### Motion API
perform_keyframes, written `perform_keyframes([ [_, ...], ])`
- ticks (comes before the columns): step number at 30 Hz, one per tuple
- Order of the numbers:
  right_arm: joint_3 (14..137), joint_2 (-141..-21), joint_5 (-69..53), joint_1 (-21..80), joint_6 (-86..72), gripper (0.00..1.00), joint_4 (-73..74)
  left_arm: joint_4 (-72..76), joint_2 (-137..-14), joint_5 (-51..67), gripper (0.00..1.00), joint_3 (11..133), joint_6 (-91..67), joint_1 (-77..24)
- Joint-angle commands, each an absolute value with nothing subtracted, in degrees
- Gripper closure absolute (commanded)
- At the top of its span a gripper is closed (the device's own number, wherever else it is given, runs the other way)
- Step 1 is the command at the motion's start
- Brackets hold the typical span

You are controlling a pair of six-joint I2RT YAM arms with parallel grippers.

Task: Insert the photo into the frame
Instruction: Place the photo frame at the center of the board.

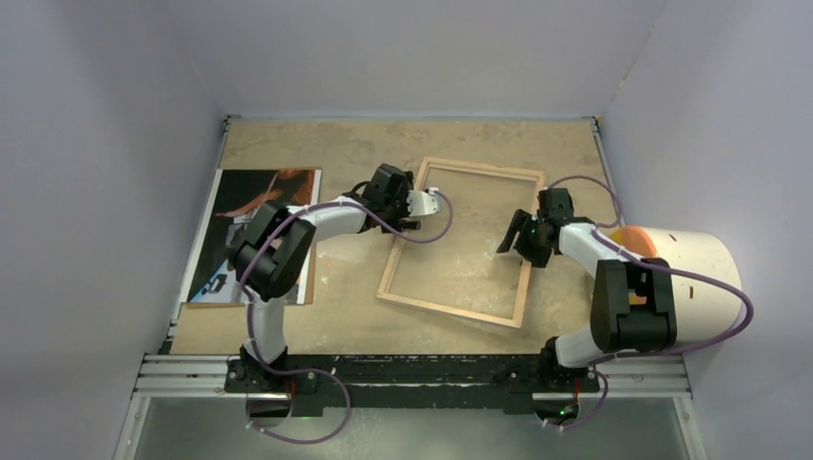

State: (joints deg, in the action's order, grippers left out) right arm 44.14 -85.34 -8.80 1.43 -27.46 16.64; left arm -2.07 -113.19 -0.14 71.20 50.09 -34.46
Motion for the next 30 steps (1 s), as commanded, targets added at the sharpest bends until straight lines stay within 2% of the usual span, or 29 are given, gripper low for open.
perform_keyframes([
  [1, 44.7, -84.6, -4.3, 1.5, -27.1, 0.21, 18.3, -10.8, -113.9, 4.6, 0.04, 68.2, 48.6, -36.5],
  [4, 45.3, -84.4, -1.8, 1.5, -26.6, 0.04, 18.1, -11.8, -113.4, 5.0, 0.04, 67.8, 48.9, -36.5],
  [5, 45.6, -84.4, -1.1, 1.5, -26.6, 0.02, 18.1, -12.2, -113.1, 5.1, 0.04, 67.7, 49.0, -36.5],
  [12, 46.9, -85.4, -1.0, 1.5, -26.0, 0.01, 18.1, -15.7, -109.9, 7.6, 0.04, 64.6, 50.0, -36.4],
  [17, 50.6, -82.5, 5.4, 1.6, -26.6, 0.01, 21.0, -20.5, -106.7, 10.5, 0.03, 66.1, 49.9, -36.0],
  [21, 53.4, -75.9, 5.8, 2.2, -28.6, 0.01, 19.0, -25.3, -106.3, 12.8, 0.0, 75.2, 46.5, -31.5],
  [25, 53.4, -71.8, -8.5, 2.3, -36.7, 0.01, 3.2, -25.5, -109.0, 11.7, 0.0, 87.7, 43.5, -23.9],
  [28, 58.1, -78.1, -17.4, 3.9, -45.1, 0.01, -7.6, -22.7, -113.6, 5.8, 0.0, 96.2, 41.3, -19.4],
  [30, 70.9, -86.7, -9.7, 10.8, -40.6, 0.01, 1.1, -24.9, -118.9, 5.2, 0.0, 104.5, 39.2, -15.6],
])
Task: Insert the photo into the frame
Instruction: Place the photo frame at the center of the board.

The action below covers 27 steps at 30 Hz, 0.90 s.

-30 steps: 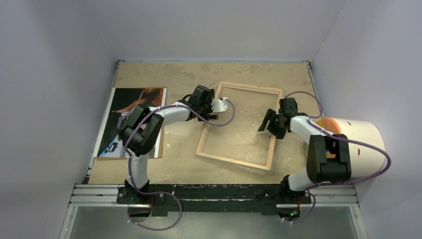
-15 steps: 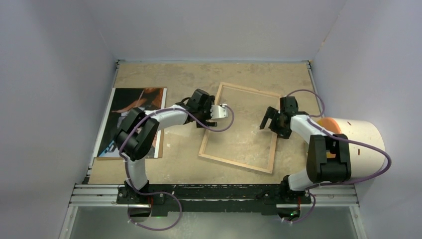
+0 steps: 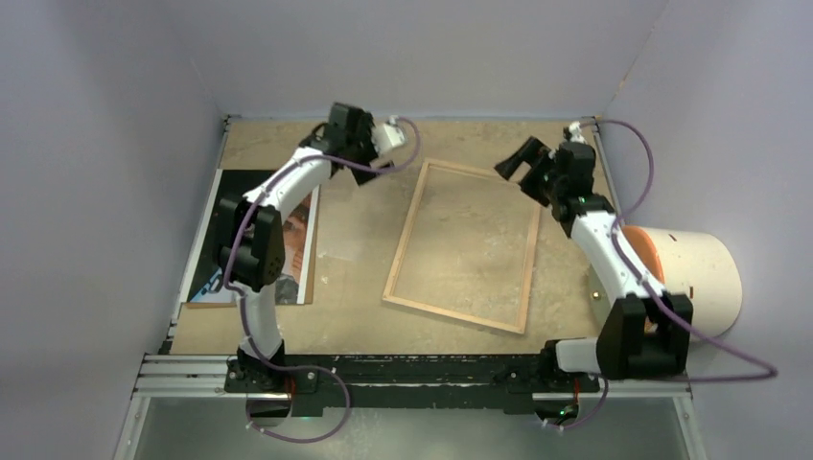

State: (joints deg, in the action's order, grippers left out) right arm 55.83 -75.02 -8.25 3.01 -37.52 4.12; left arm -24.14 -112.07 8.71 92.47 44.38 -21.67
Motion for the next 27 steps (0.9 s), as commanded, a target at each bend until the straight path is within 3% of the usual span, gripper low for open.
perform_keyframes([
  [1, 78.3, -91.9, -3.1, 16.0, -37.1, 0.01, 7.0, -26.3, -121.7, 5.3, 0.0, 110.8, 36.5, -13.7],
  [6, 101.3, -112.4, 10.3, 29.4, -34.9, 0.01, 15.7, -27.6, -135.1, -0.4, 0.0, 128.0, 31.1, -6.2],
  [13, 115.8, -129.7, 11.9, 36.3, -37.4, 0.06, 15.5, -12.1, -141.3, -13.5, 0.04, 127.6, 31.8, -1.0],
  [27, 115.5, -136.0, 15.9, 38.8, -39.1, 0.04, 14.3, -5.5, -150.5, -22.4, 0.04, 130.6, 30.5, 2.0],
])
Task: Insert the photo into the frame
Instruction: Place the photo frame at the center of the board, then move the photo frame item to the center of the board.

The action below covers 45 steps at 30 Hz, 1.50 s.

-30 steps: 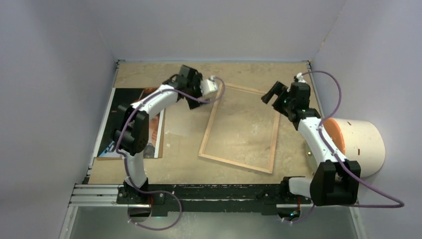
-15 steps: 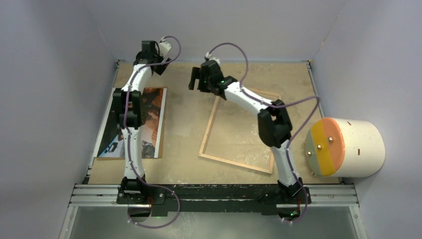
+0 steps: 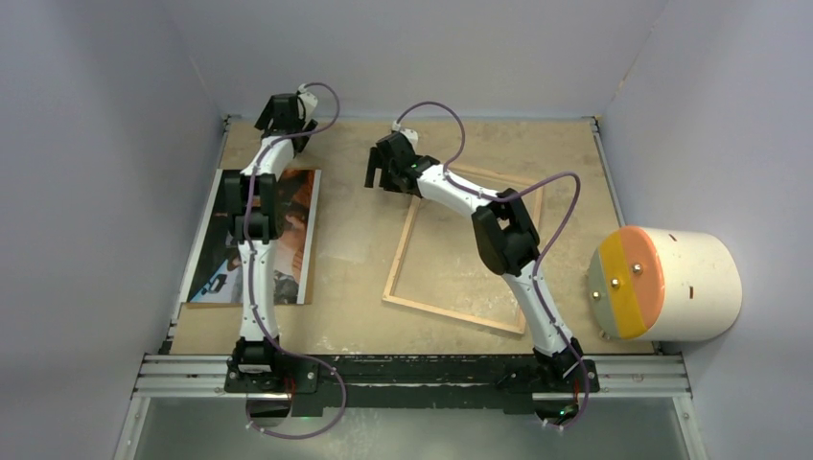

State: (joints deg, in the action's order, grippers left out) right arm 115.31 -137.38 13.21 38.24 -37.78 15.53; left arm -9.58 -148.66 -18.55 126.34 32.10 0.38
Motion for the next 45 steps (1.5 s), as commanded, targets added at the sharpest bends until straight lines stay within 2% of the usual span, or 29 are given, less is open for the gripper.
perform_keyframes([
  [1, 114.9, -136.0, 16.0, 38.8, -39.2, 0.04, 14.0, -6.0, -151.2, -22.5, 0.04, 131.7, 30.4, 2.1],
  [5, 113.3, -136.2, 16.3, 38.8, -39.4, 0.03, 13.6, -12.0, -154.5, -19.6, 0.03, 136.5, 28.7, 2.7],
  [11, 111.6, -136.5, 14.2, 38.6, -41.7, 0.02, 14.9, -27.5, -155.0, -3.0, 0.02, 137.0, 29.7, 1.4],
  [15, 109.3, -135.6, 12.9, 38.5, -44.3, 0.02, 14.2, -38.7, -153.9, 7.5, 0.01, 134.9, 32.5, 0.5],
  [21, 107.8, -135.1, 13.5, 38.0, -48.6, 0.01, 15.7, -47.7, -152.2, 13.5, 0.02, 128.8, 37.5, -1.4],
  [27, 105.7, -134.3, 14.8, 37.6, -54.5, 0.01, 16.5, -51.9, -149.9, 17.3, 0.07, 125.9, 39.9, -1.3],
  [35, 99.6, -130.6, 15.8, 36.4, -55.0, 0.01, 17.2, -52.9, -145.5, 19.8, 0.07, 127.2, 40.4, -0.7],
  [45, 93.3, -128.4, 8.5, 35.5, -61.1, 0.01, 10.6, -53.0, -148.4, 17.5, 0.11, 122.9, 43.2, -0.9],
])
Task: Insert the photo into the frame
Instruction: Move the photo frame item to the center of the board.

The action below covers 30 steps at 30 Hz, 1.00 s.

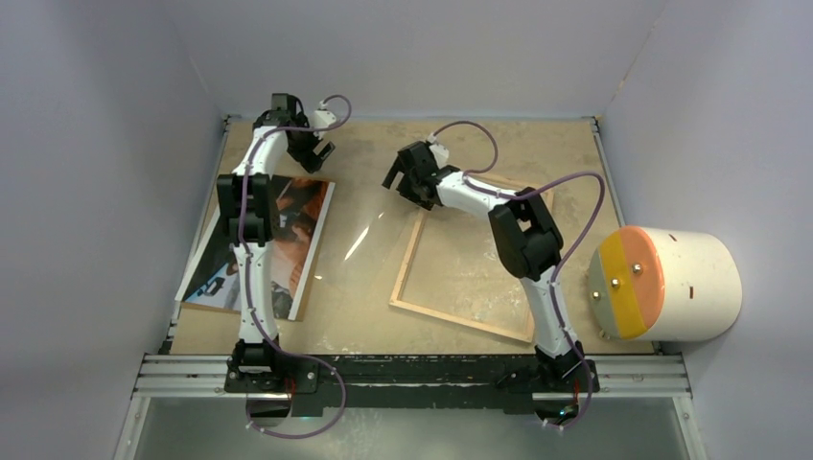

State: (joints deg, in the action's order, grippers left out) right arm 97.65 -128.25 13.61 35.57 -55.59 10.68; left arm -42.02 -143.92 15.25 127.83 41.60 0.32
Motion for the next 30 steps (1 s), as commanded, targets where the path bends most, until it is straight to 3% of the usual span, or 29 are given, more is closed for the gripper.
perform_keyframes([
  [1, 91.7, -127.5, 7.2, 35.4, -62.5, 0.01, 7.5, -53.2, -148.6, 17.7, 0.11, 122.5, 43.4, -1.2],
  [5, 87.3, -124.7, 3.2, 35.0, -67.3, 0.01, -3.9, -54.3, -148.9, 18.3, 0.12, 120.3, 43.9, -2.8],
  [13, 83.2, -119.0, 0.2, 34.8, -70.7, 0.01, -12.9, -54.6, -148.8, 20.8, 0.12, 116.6, 43.5, -4.6],
  [30, 67.5, -100.4, 5.1, 33.5, -69.4, 0.01, -14.3, -58.2, -147.9, 25.4, 0.16, 115.5, 42.0, -9.6],
])
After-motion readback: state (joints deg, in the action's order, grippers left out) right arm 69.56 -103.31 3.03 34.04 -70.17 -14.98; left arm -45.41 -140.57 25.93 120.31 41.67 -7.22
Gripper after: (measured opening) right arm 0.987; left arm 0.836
